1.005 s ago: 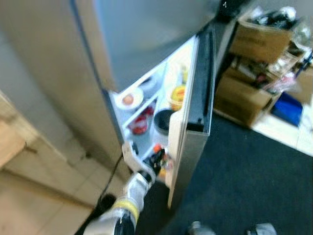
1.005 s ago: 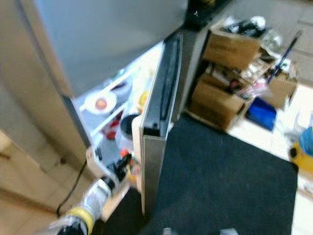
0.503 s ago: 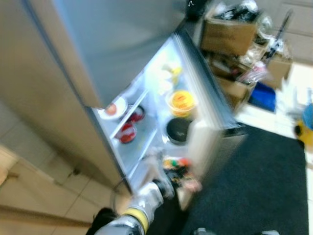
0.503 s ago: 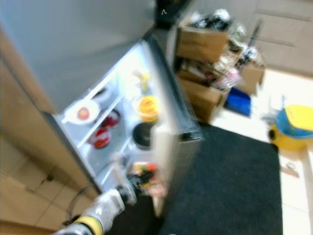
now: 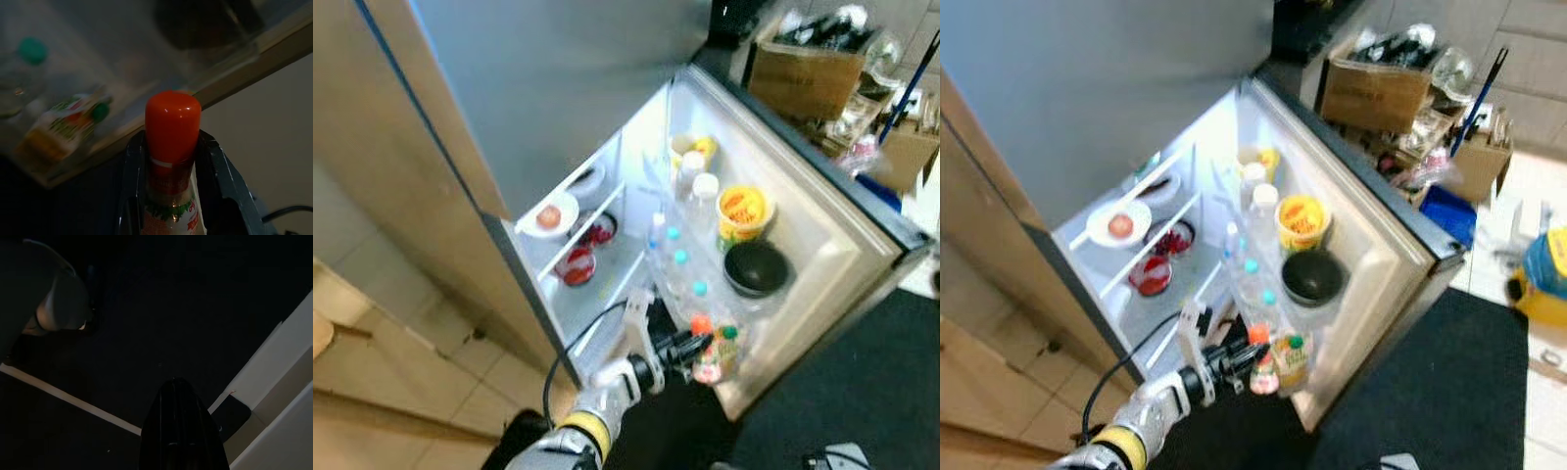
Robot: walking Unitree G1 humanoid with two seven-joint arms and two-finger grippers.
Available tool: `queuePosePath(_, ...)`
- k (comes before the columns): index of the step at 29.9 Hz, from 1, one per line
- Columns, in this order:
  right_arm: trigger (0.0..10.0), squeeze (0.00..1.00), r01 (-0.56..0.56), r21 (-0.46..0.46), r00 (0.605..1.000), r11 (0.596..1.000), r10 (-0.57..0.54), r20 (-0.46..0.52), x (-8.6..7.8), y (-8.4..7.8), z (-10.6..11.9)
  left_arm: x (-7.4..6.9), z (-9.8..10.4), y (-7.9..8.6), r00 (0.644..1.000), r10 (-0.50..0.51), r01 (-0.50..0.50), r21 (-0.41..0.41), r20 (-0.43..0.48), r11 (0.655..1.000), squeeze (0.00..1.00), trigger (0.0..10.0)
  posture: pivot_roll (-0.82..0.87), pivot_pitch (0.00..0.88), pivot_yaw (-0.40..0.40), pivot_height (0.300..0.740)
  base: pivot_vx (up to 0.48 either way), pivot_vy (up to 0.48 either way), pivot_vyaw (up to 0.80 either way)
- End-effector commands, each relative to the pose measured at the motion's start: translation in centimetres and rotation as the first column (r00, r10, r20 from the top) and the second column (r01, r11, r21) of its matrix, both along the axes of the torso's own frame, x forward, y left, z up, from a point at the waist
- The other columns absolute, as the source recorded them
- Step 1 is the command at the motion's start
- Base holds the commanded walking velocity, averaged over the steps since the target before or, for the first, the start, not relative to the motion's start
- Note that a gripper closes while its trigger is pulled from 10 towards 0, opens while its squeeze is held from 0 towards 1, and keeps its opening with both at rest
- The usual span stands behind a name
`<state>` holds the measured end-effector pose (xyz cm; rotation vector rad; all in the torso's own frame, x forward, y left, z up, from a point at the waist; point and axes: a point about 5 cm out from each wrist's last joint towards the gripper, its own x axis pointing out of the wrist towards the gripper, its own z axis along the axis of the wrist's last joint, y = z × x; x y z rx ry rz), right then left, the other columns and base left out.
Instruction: Restocking fridge
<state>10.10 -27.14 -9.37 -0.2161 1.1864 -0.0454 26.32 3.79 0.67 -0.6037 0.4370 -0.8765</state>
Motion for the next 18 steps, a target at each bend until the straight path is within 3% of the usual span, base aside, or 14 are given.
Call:
queuePosePath(1, 10.0, 0.00, -0.002, 0.006, 1.000, 1.000, 0.002, -0.009, -0.5, 0.1, -0.2, -0.4, -0.5, 0.0, 1.000, 0.017, -0.017, 0.004, -0.022, 1.000, 0.00, 10.0, -0.08, 0.078, 0.008, 0.740, 0.000, 0.000, 0.00)
queuePosePath(4, 10.0, 0.00, -0.017, 0.063, 0.993, 0.998, 0.010, 0.115, 2.0, 0.3, 0.7, -0.8, -2.1, 2.6, 0.991, 0.120, -0.110, 0.146, -0.058, 0.983, 0.00, 10.0, -0.08, 0.078, 0.008, 0.740, 0.000, 0.000, 0.00)
queuePosePath(7, 10.0, 0.00, -0.060, 0.187, 0.966, 0.981, 0.010, 0.259, 5.2, 1.1, 2.0, -1.5, -3.6, 5.1, 0.973, 0.209, -0.179, 0.264, -0.093, 0.948, 0.00, 10.0, -0.07, 0.075, 0.012, 0.740, 0.000, 0.000, 0.00)
queuePosePath(10, 10.0, 0.00, -0.097, 0.237, 0.952, 0.967, 0.021, 0.305, 6.4, 1.6, 2.5, -1.9, -4.1, 6.0, 0.965, 0.240, -0.199, 0.304, -0.105, 0.932, 0.00, 10.0, -0.07, 0.075, 0.012, 0.740, 0.000, 0.000, 0.00)
queuePosePath(11, 10.0, 0.00, -0.170, 0.348, 0.923, 0.922, 0.025, 0.383, 8.4, 2.4, 3.6, -2.6, -5.0, 7.6, 0.947, 0.293, -0.226, 0.370, -0.133, 0.901, 0.00, 10.0, -0.07, 0.073, 0.012, 0.740, 0.000, 0.000, 0.00)
queuePosePath(12, 10.0, 0.00, -0.298, 0.473, 0.871, 0.829, 0.033, 0.490, 11.0, 3.5, 5.6, -3.9, -6.2, 9.8, 0.917, 0.362, -0.252, 0.460, -0.167, 0.851, 0.00, 10.0, -0.07, 0.073, 0.012, 0.740, 0.000, 0.000, 0.00)
queuePosePath(13, 10.0, 0.00, -0.340, 0.502, 0.854, 0.795, 0.038, 0.519, 11.7, 3.8, 6.2, -4.3, -6.5, 10.4, 0.909, 0.380, -0.256, 0.486, -0.174, 0.836, 0.00, 10.0, -0.07, 0.073, 0.012, 0.740, 0.000, 0.000, 0.00)
queuePosePath(14, 10.0, 0.00, -0.340, 0.502, 0.854, 0.795, 0.038, 0.519, 11.7, 3.8, 6.2, -4.3, -6.5, 10.4, 0.909, 0.380, -0.256, 0.486, -0.174, 0.836, 0.00, 10.0, -0.07, 0.073, 0.012, 0.740, 0.000, 0.000, 0.00)
queuePosePath(15, 10.0, 0.00, -0.395, 0.524, 0.835, 0.755, 0.057, 0.548, 12.5, 4.1, 7.0, -4.9, -6.9, 11.1, 0.896, 0.403, -0.260, 0.515, -0.187, 0.817, 0.00, 10.0, -0.08, 0.071, 0.013, 0.740, 0.000, 0.000, 0.00)
queuePosePath(16, 10.0, 0.00, -0.395, 0.524, 0.835, 0.755, 0.057, 0.548, 12.5, 4.1, 7.0, -4.9, -6.9, 11.1, 0.896, 0.403, -0.260, 0.515, -0.187, 0.817, 0.00, 10.0, -0.08, 0.071, 0.013, 0.740, 0.000, 0.000, 0.00)
queuePosePath(17, 10.0, 0.00, -0.456, 0.539, 0.812, 0.708, 0.083, 0.577, 13.3, 4.5, 7.9, -5.6, -7.4, 11.9, 0.881, 0.428, -0.263, 0.542, -0.203, 0.798, 0.00, 10.0, -0.08, 0.071, 0.012, 0.740, 0.000, 0.000, 0.00)
queuePosePath(18, 10.0, 0.00, -0.456, 0.539, 0.812, 0.708, 0.083, 0.577, 13.3, 4.5, 7.9, -5.6, -7.4, 11.9, 0.881, 0.428, -0.263, 0.542, -0.203, 0.798, 0.00, 10.0, -0.08, 0.071, 0.012, 0.740, 0.000, 0.000, 0.00)
